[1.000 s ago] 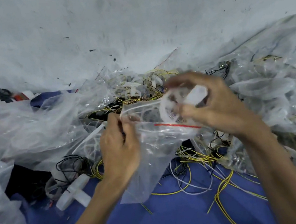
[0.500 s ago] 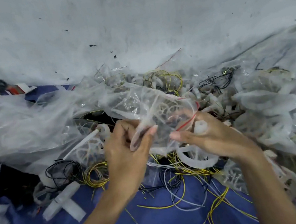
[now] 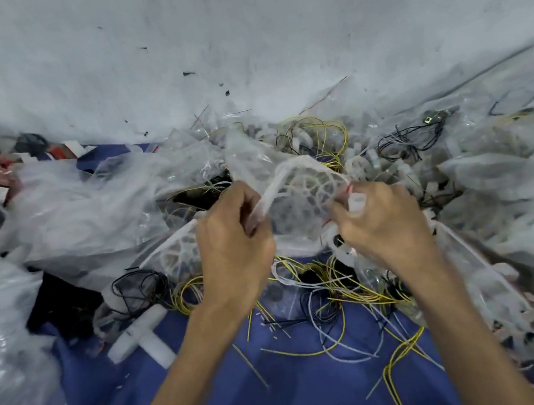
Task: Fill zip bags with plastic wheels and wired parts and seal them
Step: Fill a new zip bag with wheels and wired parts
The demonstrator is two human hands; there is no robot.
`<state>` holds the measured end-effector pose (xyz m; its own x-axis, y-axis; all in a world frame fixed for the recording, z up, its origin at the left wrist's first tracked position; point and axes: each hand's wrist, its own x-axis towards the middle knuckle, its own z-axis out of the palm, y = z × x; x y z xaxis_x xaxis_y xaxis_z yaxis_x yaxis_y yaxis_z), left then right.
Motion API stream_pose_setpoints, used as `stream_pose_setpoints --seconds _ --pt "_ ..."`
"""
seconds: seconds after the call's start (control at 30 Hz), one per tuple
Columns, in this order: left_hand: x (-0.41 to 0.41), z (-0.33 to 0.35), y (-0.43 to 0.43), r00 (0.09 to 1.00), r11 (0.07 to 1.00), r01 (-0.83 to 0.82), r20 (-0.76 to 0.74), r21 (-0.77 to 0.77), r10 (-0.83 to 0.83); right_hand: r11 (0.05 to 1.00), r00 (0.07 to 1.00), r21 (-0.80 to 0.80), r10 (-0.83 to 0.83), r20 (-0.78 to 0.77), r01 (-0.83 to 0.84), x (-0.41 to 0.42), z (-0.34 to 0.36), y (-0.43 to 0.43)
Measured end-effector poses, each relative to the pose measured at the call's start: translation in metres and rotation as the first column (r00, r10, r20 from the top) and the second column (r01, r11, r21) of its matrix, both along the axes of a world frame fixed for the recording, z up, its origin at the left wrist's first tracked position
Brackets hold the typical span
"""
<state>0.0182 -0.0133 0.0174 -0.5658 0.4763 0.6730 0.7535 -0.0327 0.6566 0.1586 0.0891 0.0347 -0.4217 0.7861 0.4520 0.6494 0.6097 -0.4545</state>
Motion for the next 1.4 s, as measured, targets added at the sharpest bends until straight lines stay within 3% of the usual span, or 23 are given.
stream_pose_setpoints --seconds 0.1,0.2,0.27,0.37,0.47,0.5,0.6,0.67,0.83,0.93,1.03,1.1,1.2,1.27,1.33,1.4 --pt "-0.017 0.008 -0.007 0.990 0.998 -0.065 0.121 -0.023 0.067 0.976 0.959 0.169 -0.092 -0.267 0.140 0.000 0.003 -0.007" --pt "-0.029 0.012 -0.011 0.995 0.998 -0.008 0.104 0.070 0.001 0.959 0.876 0.262 0.034 -0.480 0.106 0.001 0.002 -0.019" --pt "-0.025 0.002 -0.014 0.996 0.996 0.067 0.055 -0.061 -0.064 0.961 0.911 0.275 0.093 -0.401 0.023 -0.002 -0.017 -0.028" --pt "-0.017 -0.017 -0.022 0.987 0.984 0.150 0.037 0.093 -0.154 0.975 0.984 0.223 0.048 -0.171 -0.009 -0.003 -0.040 -0.028" --pt "-0.014 -0.035 -0.028 0.990 0.985 0.119 -0.057 -0.122 -0.127 0.992 0.992 0.124 -0.021 -0.124 0.036 0.000 -0.048 -0.017" --pt "-0.011 -0.038 -0.032 0.987 0.987 0.137 -0.070 -0.089 -0.143 0.998 0.995 0.051 -0.030 -0.093 0.035 0.001 -0.050 -0.015" --pt "0.001 -0.028 -0.041 0.931 0.958 0.256 -0.300 0.130 -0.208 0.996 0.963 -0.064 -0.081 -0.258 0.066 0.009 -0.049 -0.020" --pt "0.005 -0.017 -0.049 0.873 0.937 0.307 -0.439 0.163 -0.210 0.991 0.942 -0.117 -0.098 -0.320 0.063 0.013 -0.044 -0.026" --pt "0.007 -0.002 -0.059 0.764 0.960 0.272 -0.592 -0.063 -0.255 0.973 0.968 -0.232 -0.048 -0.246 -0.011 0.014 -0.034 -0.032" --pt "0.012 0.006 -0.064 0.798 0.971 0.173 -0.554 -0.167 -0.237 0.940 0.940 -0.300 0.054 -0.338 -0.162 0.015 -0.032 -0.035" --pt "0.013 0.012 -0.063 0.889 0.963 -0.004 -0.442 -0.269 -0.120 0.827 0.910 -0.425 0.225 -0.349 -0.368 0.026 -0.028 -0.041" --pt "0.011 0.016 -0.059 0.900 0.924 -0.075 -0.424 -0.375 -0.099 0.732 0.871 -0.490 0.304 -0.386 -0.473 0.035 -0.024 -0.046" --pt "0.005 0.024 -0.054 0.879 0.878 -0.124 -0.461 -0.463 -0.119 0.610 0.774 -0.541 0.201 -0.601 -0.579 0.049 -0.017 -0.051" --pt "0.002 0.027 -0.049 0.856 0.860 -0.113 -0.489 -0.498 -0.171 0.385 0.569 -0.508 0.056 -0.821 -0.770 0.055 -0.006 -0.057" --pt "0.002 0.026 -0.045 0.842 0.838 -0.073 -0.484 -0.541 -0.239 0.157 0.330 -0.335 -0.061 -0.942 -0.929 0.056 0.006 -0.067" --pt "0.004 0.023 -0.042 0.828 0.812 0.000 -0.455 -0.583 -0.328 0.105 0.234 -0.238 -0.050 -0.971 -0.965 0.047 0.016 -0.081"
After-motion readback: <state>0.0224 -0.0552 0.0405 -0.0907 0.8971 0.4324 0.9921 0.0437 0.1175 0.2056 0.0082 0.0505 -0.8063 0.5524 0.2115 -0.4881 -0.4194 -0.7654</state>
